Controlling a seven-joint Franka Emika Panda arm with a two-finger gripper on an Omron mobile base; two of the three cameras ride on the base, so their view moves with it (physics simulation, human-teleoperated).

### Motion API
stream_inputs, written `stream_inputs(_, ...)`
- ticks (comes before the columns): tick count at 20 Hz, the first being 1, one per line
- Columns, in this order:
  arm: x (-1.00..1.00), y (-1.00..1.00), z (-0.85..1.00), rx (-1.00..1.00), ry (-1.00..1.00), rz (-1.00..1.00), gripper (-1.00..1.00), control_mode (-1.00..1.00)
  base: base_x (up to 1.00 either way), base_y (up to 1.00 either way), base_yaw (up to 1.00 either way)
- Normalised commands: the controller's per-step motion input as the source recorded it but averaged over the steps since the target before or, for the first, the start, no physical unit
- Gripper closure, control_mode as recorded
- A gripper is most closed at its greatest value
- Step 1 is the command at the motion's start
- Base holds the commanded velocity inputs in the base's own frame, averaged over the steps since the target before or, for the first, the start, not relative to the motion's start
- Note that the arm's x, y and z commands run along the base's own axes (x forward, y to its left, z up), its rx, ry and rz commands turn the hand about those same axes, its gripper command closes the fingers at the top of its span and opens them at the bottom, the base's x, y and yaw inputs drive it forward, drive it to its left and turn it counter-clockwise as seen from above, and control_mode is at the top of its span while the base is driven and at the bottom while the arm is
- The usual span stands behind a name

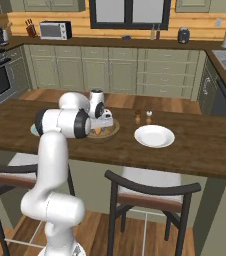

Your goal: Pick the chicken drumstick and potato from their plates and place them in the bowl. Then put the bowl in the fridge.

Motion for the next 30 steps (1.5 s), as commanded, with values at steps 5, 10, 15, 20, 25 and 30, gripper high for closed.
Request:
stream_inputs(5, -0.04, 0.13, 0.30, 0.01, -0.05, 0.02, -1.00, -1.00, 0.00, 0.00, 0.00)
stream_inputs(10, -0.10, 0.05, 0.59, 0.00, -0.04, 0.00, -1.00, -1.00, 0.00, 0.00, 0.00)
stream_inputs(15, -0.74, 0.72, 0.63, 0.01, -0.01, -0.02, -1.00, -1.00, 0.00, 0.00, 0.00)
stream_inputs(20, -0.96, 1.00, 0.02, 0.03, -0.07, -0.17, -1.00, -1.00, 0.00, 0.00, 0.00)
stream_inputs(25, -0.20, 1.00, 0.00, 0.07, -0.07, -0.32, -1.00, -1.00, 0.00, 0.00, 0.00)
stream_inputs(30, 0.24, 1.00, 0.00, 0.04, 0.00, -0.36, -1.00, -1.00, 0.00, 0.00, 0.00)
